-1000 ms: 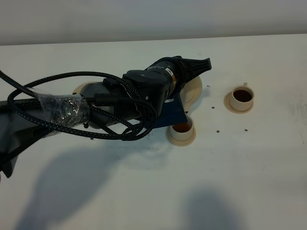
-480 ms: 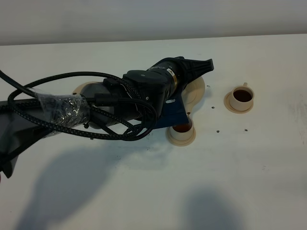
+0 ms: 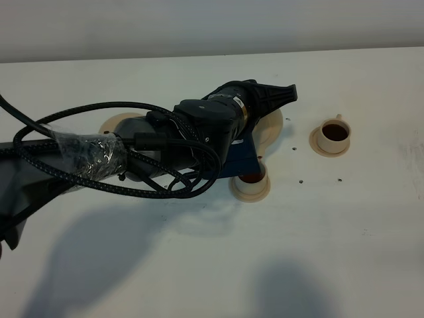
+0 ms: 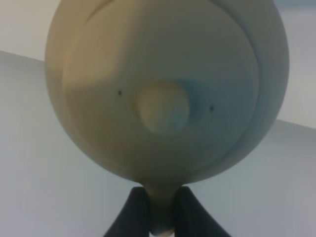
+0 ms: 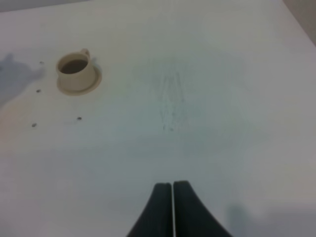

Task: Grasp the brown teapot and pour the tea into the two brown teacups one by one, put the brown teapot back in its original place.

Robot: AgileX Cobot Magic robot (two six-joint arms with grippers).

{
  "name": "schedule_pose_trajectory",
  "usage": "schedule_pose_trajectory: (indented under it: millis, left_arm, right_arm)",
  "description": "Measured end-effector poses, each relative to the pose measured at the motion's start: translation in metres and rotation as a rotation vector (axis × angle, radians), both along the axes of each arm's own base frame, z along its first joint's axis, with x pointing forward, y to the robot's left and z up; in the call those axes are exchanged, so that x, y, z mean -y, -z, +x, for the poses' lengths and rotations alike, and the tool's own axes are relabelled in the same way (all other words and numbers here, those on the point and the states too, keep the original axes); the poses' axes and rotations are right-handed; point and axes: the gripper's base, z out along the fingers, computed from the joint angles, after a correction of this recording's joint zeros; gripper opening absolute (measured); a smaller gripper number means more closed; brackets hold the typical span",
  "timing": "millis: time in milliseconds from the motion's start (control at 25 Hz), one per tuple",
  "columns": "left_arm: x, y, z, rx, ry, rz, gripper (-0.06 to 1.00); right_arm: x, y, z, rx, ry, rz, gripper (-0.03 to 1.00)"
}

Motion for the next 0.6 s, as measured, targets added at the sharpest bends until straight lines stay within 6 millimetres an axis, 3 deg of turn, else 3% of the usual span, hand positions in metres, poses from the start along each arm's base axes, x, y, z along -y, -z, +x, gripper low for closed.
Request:
schedule_pose_trajectory:
  millis: [600]
  left_arm:
    - [-0.0013,-0.0015,0.0014,0.031,0.005,0.033,0.16]
  right_arm:
    - [0.0,0.0,0.0,0.0,0.0,0.0,-0.02]
